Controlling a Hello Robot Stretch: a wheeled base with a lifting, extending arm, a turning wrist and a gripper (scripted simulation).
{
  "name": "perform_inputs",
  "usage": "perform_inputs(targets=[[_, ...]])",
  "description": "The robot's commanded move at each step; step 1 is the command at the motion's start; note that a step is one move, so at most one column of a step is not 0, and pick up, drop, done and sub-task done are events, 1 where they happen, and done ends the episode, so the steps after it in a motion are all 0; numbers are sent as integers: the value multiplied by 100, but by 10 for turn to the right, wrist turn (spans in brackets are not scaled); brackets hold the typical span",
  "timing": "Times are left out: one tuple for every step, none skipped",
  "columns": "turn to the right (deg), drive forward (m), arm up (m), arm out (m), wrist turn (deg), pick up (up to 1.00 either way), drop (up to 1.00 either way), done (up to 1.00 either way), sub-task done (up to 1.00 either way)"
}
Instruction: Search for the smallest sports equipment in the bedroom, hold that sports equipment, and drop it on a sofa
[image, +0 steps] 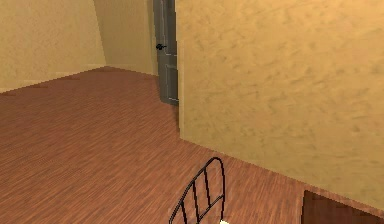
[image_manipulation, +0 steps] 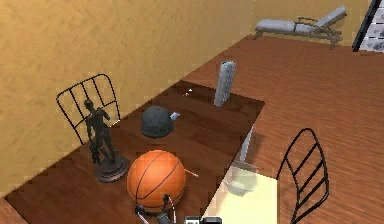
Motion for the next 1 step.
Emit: perform_inputs(targets=[[0, 0, 10, 0, 0, 0, 0, 0, 0]])
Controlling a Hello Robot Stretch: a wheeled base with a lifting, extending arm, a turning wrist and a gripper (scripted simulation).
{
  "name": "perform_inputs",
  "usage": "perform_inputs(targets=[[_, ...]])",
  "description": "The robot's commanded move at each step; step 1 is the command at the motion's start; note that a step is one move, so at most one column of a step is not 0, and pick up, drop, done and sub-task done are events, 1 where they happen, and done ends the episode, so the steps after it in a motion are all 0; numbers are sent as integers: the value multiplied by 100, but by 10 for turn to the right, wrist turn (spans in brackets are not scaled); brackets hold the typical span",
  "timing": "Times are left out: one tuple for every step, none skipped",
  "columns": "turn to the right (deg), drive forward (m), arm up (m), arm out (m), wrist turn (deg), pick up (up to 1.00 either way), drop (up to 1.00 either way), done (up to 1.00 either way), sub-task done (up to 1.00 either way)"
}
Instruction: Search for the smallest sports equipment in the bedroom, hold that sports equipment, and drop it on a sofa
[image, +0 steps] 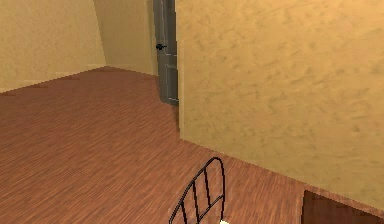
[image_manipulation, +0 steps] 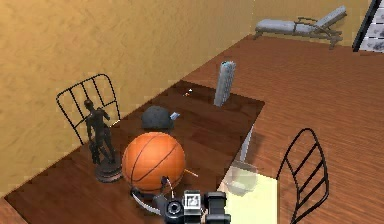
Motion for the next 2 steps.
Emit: perform_inputs(targets=[[0, 0, 24, 0, 0, 0, 0, 0, 0], [0, 0, 0, 0, -450, 0, 0, 0, 0]])
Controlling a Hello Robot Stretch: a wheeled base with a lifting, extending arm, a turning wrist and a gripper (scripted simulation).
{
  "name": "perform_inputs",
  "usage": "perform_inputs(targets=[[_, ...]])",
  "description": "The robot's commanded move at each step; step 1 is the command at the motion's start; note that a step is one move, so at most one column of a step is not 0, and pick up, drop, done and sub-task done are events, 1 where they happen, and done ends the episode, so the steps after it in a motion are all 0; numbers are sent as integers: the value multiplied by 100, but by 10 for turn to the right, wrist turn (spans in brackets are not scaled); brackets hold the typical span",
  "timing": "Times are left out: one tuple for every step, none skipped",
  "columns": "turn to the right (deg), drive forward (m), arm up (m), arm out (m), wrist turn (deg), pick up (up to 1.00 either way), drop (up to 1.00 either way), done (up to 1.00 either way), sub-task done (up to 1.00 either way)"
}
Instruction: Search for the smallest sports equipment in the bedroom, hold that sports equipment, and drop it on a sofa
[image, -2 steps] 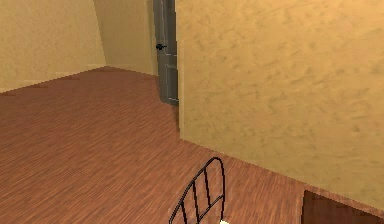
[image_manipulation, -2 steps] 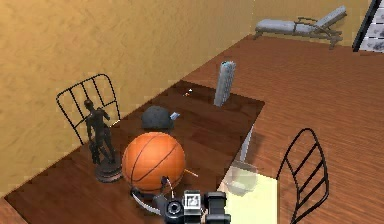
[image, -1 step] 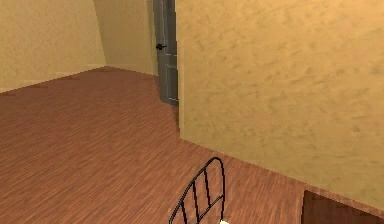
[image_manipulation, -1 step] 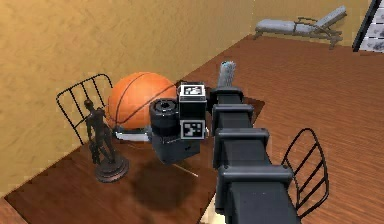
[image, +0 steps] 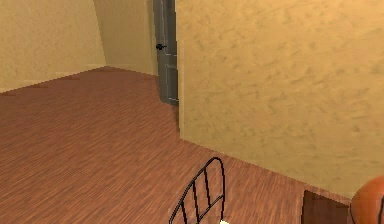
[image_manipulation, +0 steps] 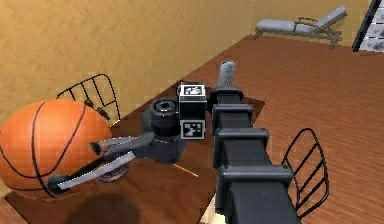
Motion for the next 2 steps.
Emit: perform_inputs(targets=[[0, 0, 0, 0, -450, 0, 0, 0, 0], [0, 0, 0, 0, -90, 0, 0, 0, 0]])
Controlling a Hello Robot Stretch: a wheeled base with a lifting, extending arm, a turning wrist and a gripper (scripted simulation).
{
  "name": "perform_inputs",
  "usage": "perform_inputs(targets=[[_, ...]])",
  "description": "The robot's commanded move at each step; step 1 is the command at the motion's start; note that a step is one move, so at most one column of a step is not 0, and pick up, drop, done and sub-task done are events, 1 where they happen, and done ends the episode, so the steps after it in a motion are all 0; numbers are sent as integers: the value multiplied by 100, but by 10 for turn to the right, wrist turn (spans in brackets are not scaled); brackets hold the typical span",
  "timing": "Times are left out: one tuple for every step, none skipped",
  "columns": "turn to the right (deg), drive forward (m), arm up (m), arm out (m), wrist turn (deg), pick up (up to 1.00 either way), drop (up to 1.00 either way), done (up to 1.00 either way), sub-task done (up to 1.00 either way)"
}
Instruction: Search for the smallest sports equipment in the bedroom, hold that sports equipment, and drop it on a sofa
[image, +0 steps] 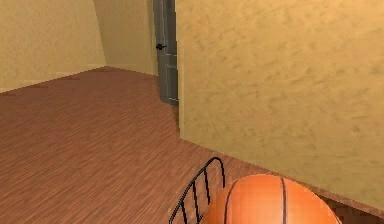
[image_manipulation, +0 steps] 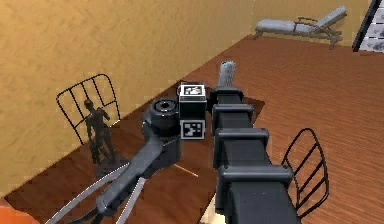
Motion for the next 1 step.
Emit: perform_inputs(targets=[[0, 0, 0, -12, 0, 0, 0, 0, 0]])
